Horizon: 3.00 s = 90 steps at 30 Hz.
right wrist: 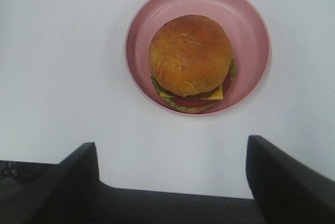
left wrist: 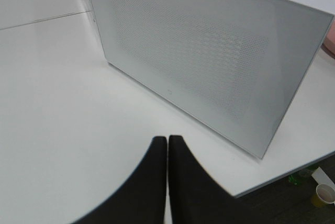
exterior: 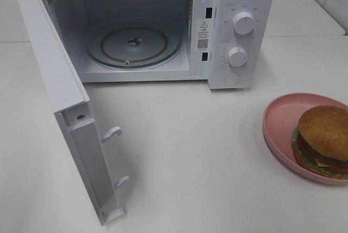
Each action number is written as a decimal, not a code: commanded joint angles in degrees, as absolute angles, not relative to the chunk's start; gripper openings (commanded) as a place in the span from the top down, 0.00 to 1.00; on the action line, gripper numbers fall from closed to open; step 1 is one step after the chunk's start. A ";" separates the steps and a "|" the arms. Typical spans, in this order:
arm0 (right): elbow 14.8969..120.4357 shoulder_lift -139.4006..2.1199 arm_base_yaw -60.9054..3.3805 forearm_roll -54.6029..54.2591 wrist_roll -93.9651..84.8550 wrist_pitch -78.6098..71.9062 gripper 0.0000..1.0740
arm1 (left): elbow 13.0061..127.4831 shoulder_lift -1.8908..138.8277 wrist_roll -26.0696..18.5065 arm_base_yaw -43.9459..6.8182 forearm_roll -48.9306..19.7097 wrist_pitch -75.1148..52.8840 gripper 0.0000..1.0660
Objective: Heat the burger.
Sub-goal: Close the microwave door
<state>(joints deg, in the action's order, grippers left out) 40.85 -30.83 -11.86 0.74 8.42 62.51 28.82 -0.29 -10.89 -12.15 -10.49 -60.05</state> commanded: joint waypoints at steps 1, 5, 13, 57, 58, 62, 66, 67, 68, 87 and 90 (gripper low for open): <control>39.19 -26.30 -11.57 0.92 6.99 62.91 0.35 | 28.65 -1.26 -10.60 -12.15 -11.23 -59.47 1.00; 34.84 -17.99 -11.57 0.69 3.72 62.85 0.35 | 28.65 -1.26 -10.66 -12.15 -11.17 -59.47 1.00; 30.83 -8.37 -11.57 0.00 0.00 59.93 0.35 | 28.65 -1.26 -10.77 -12.15 -11.23 -59.47 1.00; 28.99 1.95 -11.57 0.00 0.00 56.78 0.44 | 30.94 68.30 -17.48 -15.76 -15.64 -1.83 1.00; 28.99 1.95 -11.57 0.00 0.00 56.78 0.44 | 30.94 68.30 -17.48 -15.76 -15.64 -1.83 1.00; 28.99 1.95 -11.57 0.00 0.00 56.78 0.44 | 31.28 74.43 -17.19 -18.45 -15.64 5.56 1.00; 28.99 1.95 -11.57 0.00 0.00 56.78 0.44 | 31.28 78.90 -17.07 -20.68 -15.64 10.66 1.00; 28.99 1.95 -11.57 0.00 0.00 56.78 0.44 | 31.28 78.90 -17.07 -20.68 -15.64 10.66 1.00; 28.99 1.95 -11.57 0.00 0.00 56.78 0.44 | 31.28 80.90 -17.07 -22.12 -15.64 13.58 1.00; 28.99 1.95 -11.57 0.00 0.00 56.78 0.44 | 43.54 97.98 -16.96 -32.09 -15.64 25.04 1.00; 28.99 1.95 -11.57 0.00 0.00 56.78 0.44 | 47.56 100.90 -15.70 -32.83 -15.64 24.75 1.00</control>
<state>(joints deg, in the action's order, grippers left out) 28.93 0.17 -11.86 0.00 0.00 57.24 44.40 98.95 -17.13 -31.97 -15.76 24.18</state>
